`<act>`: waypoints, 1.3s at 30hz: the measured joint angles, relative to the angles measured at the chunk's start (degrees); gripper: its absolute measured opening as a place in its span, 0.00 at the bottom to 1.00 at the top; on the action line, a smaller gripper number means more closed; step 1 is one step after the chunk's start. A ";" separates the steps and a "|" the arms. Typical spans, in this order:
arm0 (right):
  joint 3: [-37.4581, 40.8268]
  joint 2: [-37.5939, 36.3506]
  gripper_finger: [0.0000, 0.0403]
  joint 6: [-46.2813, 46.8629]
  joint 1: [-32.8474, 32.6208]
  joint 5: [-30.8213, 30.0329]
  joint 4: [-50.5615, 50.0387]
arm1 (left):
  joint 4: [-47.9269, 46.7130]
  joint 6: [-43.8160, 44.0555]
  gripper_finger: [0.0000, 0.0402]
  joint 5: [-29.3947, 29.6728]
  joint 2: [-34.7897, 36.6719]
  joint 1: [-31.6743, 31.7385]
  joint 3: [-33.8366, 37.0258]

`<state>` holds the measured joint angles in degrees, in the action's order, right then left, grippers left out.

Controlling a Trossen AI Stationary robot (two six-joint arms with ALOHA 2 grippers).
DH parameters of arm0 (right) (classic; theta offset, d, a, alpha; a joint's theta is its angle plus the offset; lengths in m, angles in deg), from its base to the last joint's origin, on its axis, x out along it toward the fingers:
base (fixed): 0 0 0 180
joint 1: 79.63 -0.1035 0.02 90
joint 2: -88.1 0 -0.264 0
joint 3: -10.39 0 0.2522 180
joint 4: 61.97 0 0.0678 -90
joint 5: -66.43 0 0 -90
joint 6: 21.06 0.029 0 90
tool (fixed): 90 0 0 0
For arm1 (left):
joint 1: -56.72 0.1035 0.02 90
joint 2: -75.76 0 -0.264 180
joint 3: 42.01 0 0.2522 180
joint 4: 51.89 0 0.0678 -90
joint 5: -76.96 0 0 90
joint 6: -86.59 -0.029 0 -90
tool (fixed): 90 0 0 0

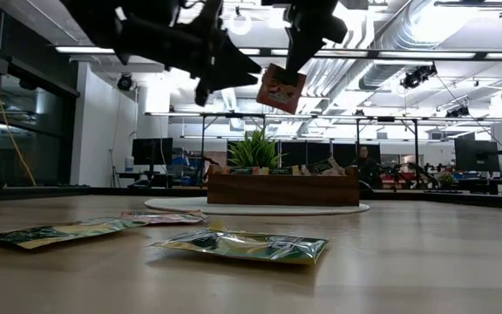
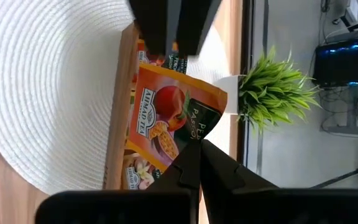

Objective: Pick & Place Tea
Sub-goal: Put the orange tea bag into the left section of the wooden organizer

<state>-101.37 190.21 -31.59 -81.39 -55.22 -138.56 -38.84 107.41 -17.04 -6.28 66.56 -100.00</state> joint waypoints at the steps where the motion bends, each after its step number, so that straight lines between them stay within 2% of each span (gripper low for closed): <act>1: 0.00 0.00 0.00 0.08 0.00 0.38 0.06 | 0.12 -0.02 0.28 -0.32 -1.03 -0.02 -0.82; 7: 0.00 0.00 0.00 1.47 0.00 2.51 0.11 | 0.16 -1.05 0.28 -1.03 -4.82 -0.09 -4.12; 15: 0.00 0.00 0.00 2.03 0.02 3.51 0.11 | -1.02 -5.68 0.28 -1.62 -5.29 -0.09 -7.55; 24: 0.00 0.00 0.00 2.16 0.02 3.57 0.24 | -4.24 -7.08 0.28 -1.85 -5.29 -0.09 -7.69; 35: 0.00 0.00 0.00 2.16 0.02 3.57 0.75 | -3.96 -8.45 0.27 -0.41 -5.29 -0.09 -7.69; 39: 0.00 0.00 0.00 2.17 0.03 3.57 0.88 | -4.00 -8.68 0.21 -0.43 -5.29 -0.09 -7.69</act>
<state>-101.37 190.21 -29.42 -81.37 -51.65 -137.68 -42.85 98.72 -17.47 -11.57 66.48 -107.69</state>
